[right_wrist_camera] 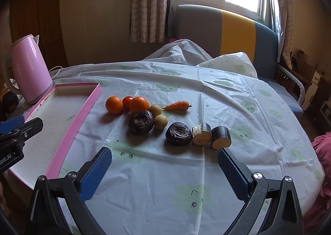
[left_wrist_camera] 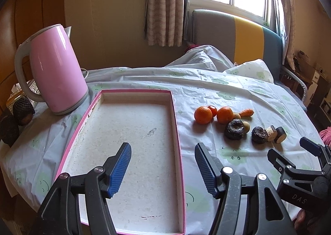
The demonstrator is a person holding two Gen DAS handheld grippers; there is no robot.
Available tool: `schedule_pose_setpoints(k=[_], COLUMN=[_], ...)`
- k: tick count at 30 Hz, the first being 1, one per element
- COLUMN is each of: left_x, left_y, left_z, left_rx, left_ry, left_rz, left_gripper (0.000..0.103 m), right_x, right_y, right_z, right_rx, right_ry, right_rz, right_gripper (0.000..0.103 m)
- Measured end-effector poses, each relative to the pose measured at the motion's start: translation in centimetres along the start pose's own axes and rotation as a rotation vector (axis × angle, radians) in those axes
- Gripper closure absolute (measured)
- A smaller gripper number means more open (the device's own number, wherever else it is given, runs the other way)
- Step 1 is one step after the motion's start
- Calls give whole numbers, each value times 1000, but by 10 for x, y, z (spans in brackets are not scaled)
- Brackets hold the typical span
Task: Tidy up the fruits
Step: 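Move both tools toward the row of produce beside the pink tray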
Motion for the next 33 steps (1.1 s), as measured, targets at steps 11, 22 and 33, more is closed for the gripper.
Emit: schedule_pose_setpoints(k=[11, 22, 33], left_x=[0, -2, -3], left_y=[6, 9, 15], left_z=[-7, -15, -26], left_rx=[-59, -58, -75], left_ry=[-2, 27, 60], left_rz=[46, 65, 89], left_gripper=[37, 37, 38], right_x=[-2, -6, -11], right_y=[4, 7, 10], right_z=[-15, -21, -32], right_rx=[-13, -9, -25], right_ry=[31, 41, 60], right_rz=[14, 13, 18], right_gripper=[0, 0, 0])
Point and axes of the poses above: each gripper's, at about its wrist camera, not at the fingertips, and y roughly the way its jaws point, z to its left, x to its top, the point moved 2 cm from there along y, roughly the way its jaws point, and after that the axes turned 7 degrees about -y, right-handed, at the moved point
